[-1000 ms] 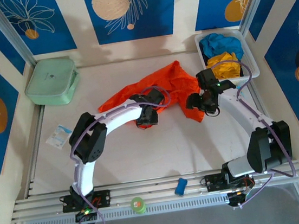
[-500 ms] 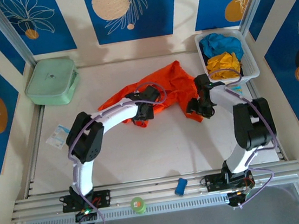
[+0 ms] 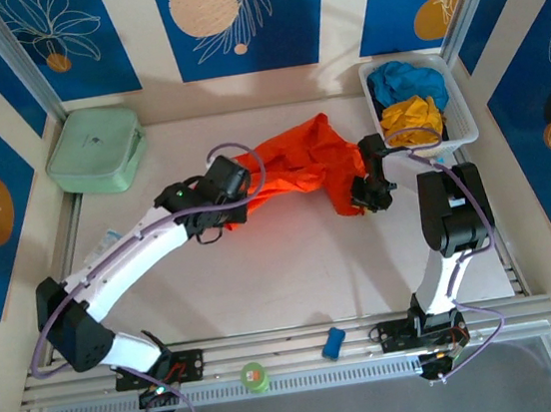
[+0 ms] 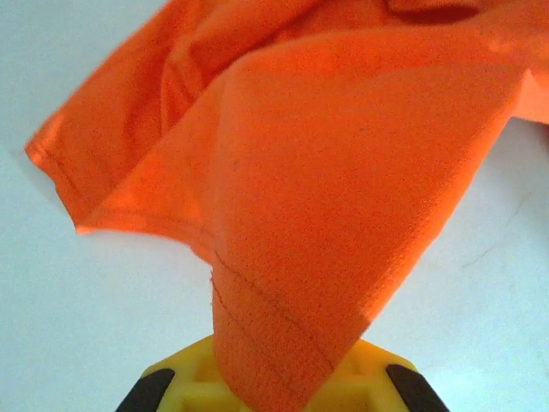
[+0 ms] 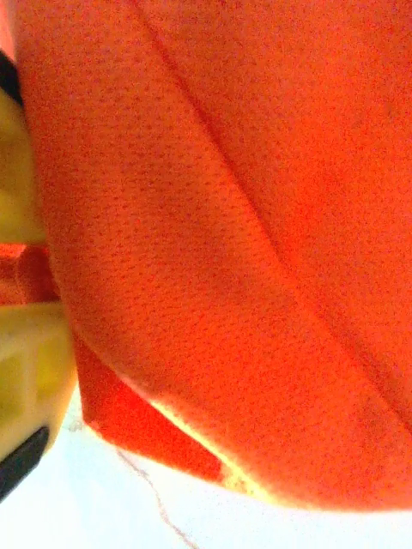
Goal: Fold and stack the t-shirts
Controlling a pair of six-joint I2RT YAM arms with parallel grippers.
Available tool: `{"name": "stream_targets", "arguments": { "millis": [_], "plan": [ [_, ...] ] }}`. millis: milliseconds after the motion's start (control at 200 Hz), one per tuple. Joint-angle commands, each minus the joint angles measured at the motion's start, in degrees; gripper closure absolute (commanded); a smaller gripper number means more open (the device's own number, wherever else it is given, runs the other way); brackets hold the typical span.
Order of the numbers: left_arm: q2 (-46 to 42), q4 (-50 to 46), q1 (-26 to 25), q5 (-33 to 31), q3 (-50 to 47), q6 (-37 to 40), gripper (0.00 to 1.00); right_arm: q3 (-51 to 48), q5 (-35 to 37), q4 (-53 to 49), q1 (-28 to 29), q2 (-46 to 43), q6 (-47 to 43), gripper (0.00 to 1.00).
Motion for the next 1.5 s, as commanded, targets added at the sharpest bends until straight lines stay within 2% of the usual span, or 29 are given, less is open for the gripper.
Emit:
{"name": "stream_targets", "arguments": {
  "millis": [0,50,205,310,425,560,650,820,1021,1061,1136,1176,1216,1281,1386,1496],
  "plan": [
    [-2.82,-4.21,0.32,1.67,-4.36,1.04,1.0,-0.39,-0.87,-2.01,0.03,1.49,0.46,0.89],
    [-4.13,-4.56,0.34,1.12,-5.79,0.68,1.0,-0.72,-0.38,-2.85,0.04,0.39,0.33,1.0],
    [-5.62,-5.93,0.32,-1.24,-8.32,0.26,1.0,-1.66,3.25,-8.72,0.91,-5.82,-1.36,1.0],
    [-5.7,-6.6,0.33,-0.49,-9.27,0.31,1.0,-3.29,7.79,-14.91,1.91,-11.76,-2.39,1.0],
    [-6.46,-6.58,0.37,3.57,-10.93,0.83,1.0,-6.9,10.33,-20.79,2.55,-19.5,-1.86,1.0],
    [-8.5,-6.64,0.13,12.45,-13.49,1.93,1.0,-9.67,9.19,-23.62,4.52,-26.84,1.37,1.0],
    [-9.36,-8.61,0.0,16.59,-16.29,0.85,1.0,-9.34,7.74,-25.04,5.29,-26.96,3.82,1.0],
    [-11.8,-13.83,-0.05,15.01,-24.42,-6.28,1.0,-11.91,7.96,-24.34,6.05,-26.18,7.61,1.0],
    [-20.65,-8.12,-0.79,25.51,-31.71,-11.95,1.0,-12.51,12.2,-25.43,6.15,-27.03,10.58,1.0],
    [-21.73,-7.29,-0.87,27.37,-32.48,-12.45,0.91,-12.49,12.89,-25.55,6.01,-27.34,11.01,1.0],
    [-22.97,-6.48,-1.34,29.18,-33.36,-12.83,0.61,-12.6,13.06,-25.31,5.95,-27.86,11.34,1.0],
    [-23.35,-6.84,-1.45,29.31,-33.42,-13.05,0.42,-12.55,12.56,-25.29,6.01,-27.85,11.27,0.9],
    [-23.54,-7.42,-1.42,28.86,-33.0,-13.18,0.31,-12.15,12.07,-25.41,6.29,-27.83,10.86,0.79],
    [-23.72,-8.39,-1.43,27.84,-31.36,-13.18,0.22,-10.71,12.54,-26.47,7.7,-27.8,10.29,0.66],
    [-22.21,-9.65,-1.37,24.18,-26.52,-13.03,0.08,-6.36,13.92,-27.79,11.1,-27.69,8.36,0.51],
    [-16.68,-10.61,-0.39,18.18,-20.06,-12.17,0.04,-0.1,10.59,-26.27,14.8,-25.08,3.87,0.4]
  ]
}}
